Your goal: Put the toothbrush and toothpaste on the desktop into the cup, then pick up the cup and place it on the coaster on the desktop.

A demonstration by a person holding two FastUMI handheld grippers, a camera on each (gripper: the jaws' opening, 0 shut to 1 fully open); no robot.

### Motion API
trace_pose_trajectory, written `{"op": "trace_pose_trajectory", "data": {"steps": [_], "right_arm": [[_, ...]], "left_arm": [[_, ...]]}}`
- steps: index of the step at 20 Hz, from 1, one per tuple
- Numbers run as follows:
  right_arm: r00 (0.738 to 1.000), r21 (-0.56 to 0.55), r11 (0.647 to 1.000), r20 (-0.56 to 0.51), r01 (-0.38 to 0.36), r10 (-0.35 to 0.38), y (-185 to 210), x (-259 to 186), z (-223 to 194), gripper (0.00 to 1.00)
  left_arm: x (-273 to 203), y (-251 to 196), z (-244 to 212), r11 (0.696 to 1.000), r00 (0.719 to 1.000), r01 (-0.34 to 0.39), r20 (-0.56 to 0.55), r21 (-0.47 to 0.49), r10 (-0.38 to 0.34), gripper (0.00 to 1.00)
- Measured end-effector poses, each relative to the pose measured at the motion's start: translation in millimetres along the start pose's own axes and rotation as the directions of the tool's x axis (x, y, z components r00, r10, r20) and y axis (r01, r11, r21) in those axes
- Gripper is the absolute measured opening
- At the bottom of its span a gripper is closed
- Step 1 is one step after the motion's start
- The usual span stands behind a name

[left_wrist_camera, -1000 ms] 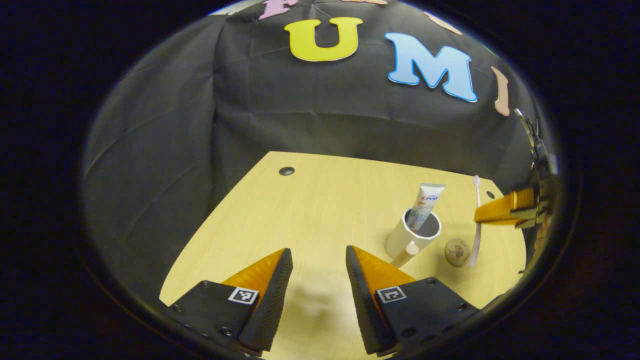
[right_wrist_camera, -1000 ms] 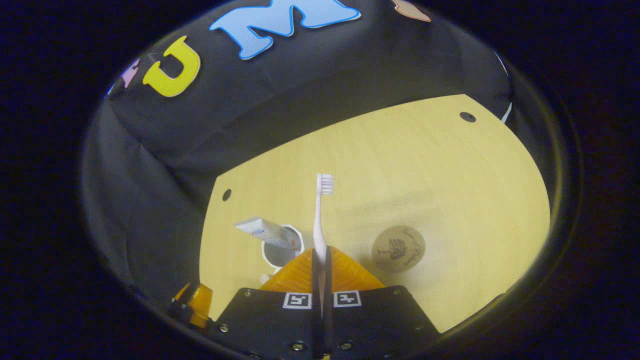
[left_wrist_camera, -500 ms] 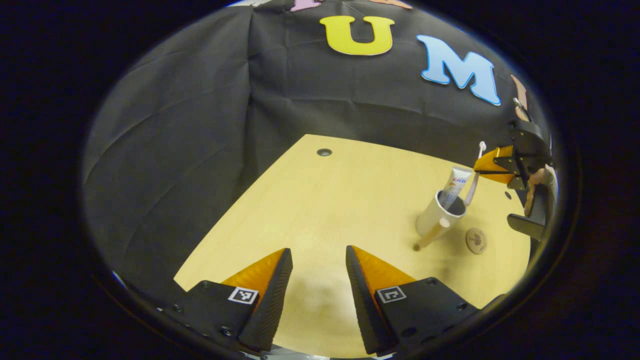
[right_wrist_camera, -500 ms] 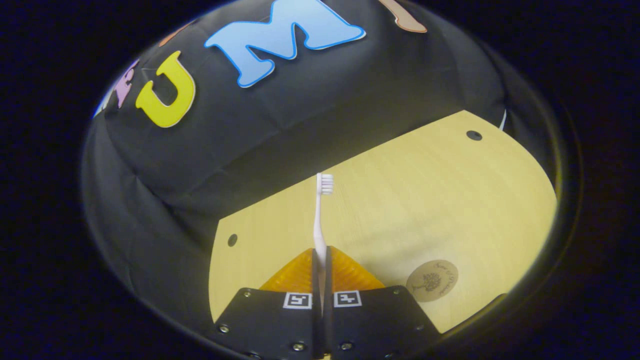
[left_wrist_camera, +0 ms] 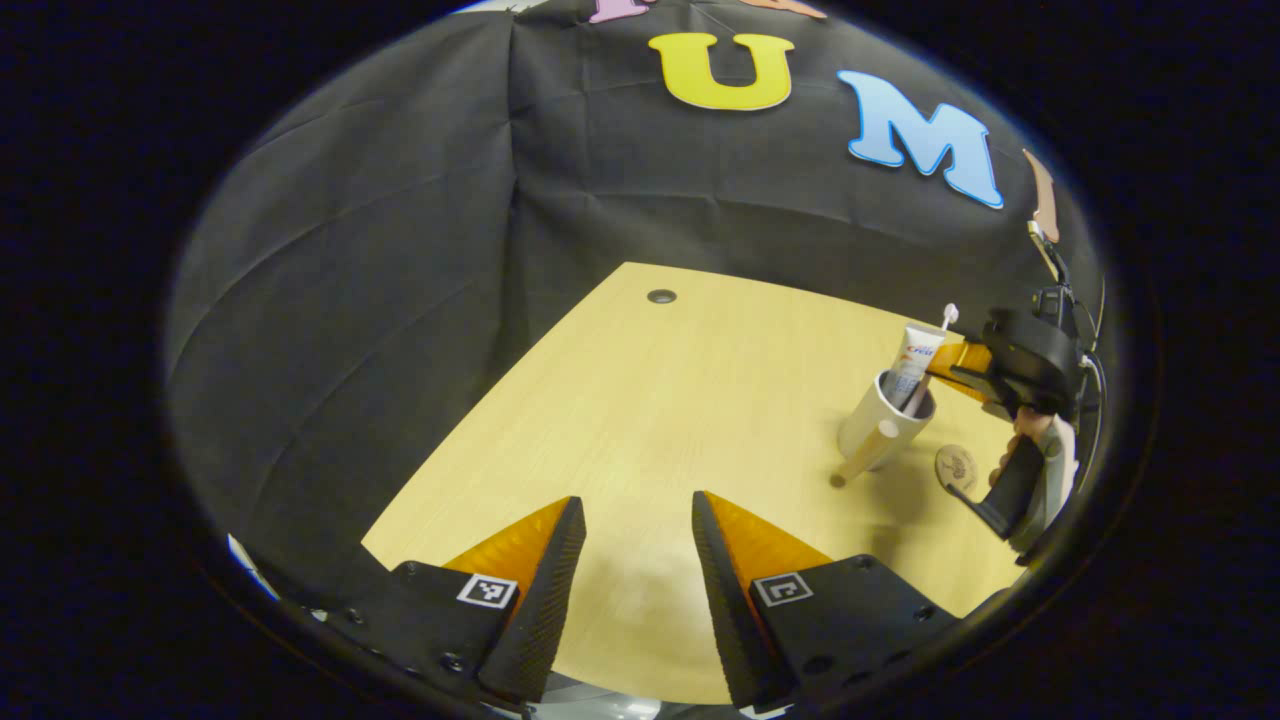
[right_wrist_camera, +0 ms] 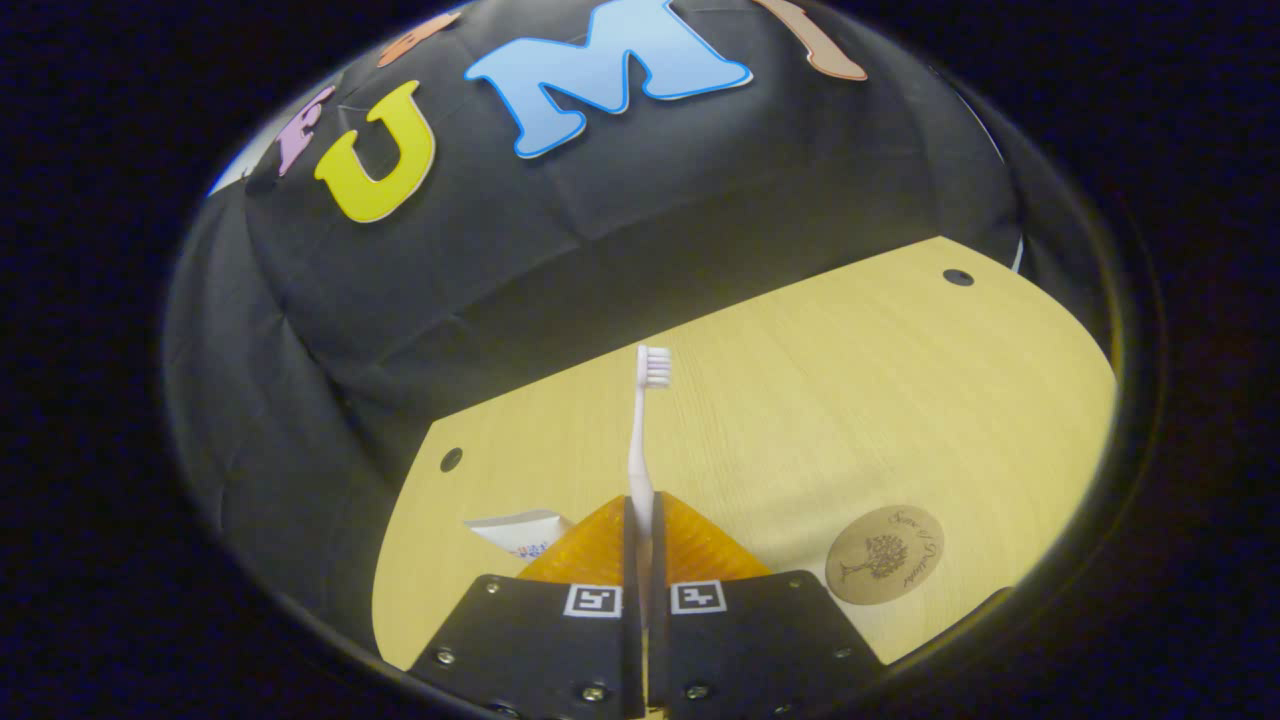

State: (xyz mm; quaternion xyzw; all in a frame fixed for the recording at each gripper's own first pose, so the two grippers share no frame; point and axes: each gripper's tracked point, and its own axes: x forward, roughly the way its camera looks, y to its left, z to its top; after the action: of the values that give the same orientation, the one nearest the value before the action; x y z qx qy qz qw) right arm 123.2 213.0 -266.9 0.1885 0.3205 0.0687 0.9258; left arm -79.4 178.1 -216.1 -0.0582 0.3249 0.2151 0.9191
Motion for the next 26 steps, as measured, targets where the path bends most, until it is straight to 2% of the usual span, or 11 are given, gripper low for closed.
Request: {"op": "trace_pose_trajectory", "data": {"steps": [2, 7, 10, 11, 13, 15, 19, 20, 23, 25, 26], "right_arm": [[1.000, -0.053, 0.999, 0.005, -0.002, 0.003, 0, -10, -11, 0.10], [1.000, -0.142, 0.990, -0.001, -0.024, 0.024, -7, -47, -34, 0.11], [0.999, -0.162, 0.987, -0.052, -0.022, 0.014, -27, -66, -51, 0.10], [0.998, -0.158, 0.987, -0.061, -0.012, 0.002, -37, -70, -52, 0.10], [0.997, -0.144, 0.989, -0.070, 0.019, -0.030, -57, -77, -51, 0.10], [0.996, -0.118, 0.992, -0.062, 0.055, -0.062, -76, -85, -45, 0.10], [0.991, -0.069, 0.990, -0.048, 0.125, -0.128, -114, -103, -33, 0.10], [0.988, -0.062, 0.988, -0.049, 0.143, -0.146, -124, -107, -33, 0.10], [0.980, -0.033, 0.981, -0.063, 0.189, -0.191, -151, -119, -36, 0.10], [0.973, -0.014, 0.976, -0.074, 0.219, -0.219, -167, -126, -37, 0.10], [0.970, -0.004, 0.973, -0.077, 0.230, -0.230, -174, -129, -37, 0.10]], "left_arm": [[5, -16, 8, 0.999, 0.999, 0.031, 0.016, 0.030, -0.032, 0.68], [20, -70, 28, 0.977, 0.986, 0.159, 0.031, 0.143, -0.165, 0.68], [29, -109, 30, 0.934, 0.961, 0.268, -0.004, 0.237, -0.275, 0.71], [31, -123, 31, 0.915, 0.951, 0.302, -0.019, 0.266, -0.308, 0.68], [35, -147, 33, 0.877, 0.931, 0.358, -0.053, 0.319, -0.361, 0.75], [46, -162, 31, 0.839, 0.913, 0.401, -0.089, 0.367, -0.397, 0.71], [54, -194, 24, 0.779, 0.879, 0.475, -0.180, 0.409, -0.442, 0.68], [57, -198, 18, 0.765, 0.869, 0.495, -0.209, 0.412, -0.449, 0.75], [69, -208, 12, 0.726, 0.850, 0.527, -0.291, 0.443, -0.440, 0.68], [77, -212, 2, 0.691, 0.837, 0.546, -0.354, 0.475, -0.418, 0.71], [81, -210, -3, 0.674, 0.832, 0.551, -0.391, 0.492, -0.394, 0.68]]}}
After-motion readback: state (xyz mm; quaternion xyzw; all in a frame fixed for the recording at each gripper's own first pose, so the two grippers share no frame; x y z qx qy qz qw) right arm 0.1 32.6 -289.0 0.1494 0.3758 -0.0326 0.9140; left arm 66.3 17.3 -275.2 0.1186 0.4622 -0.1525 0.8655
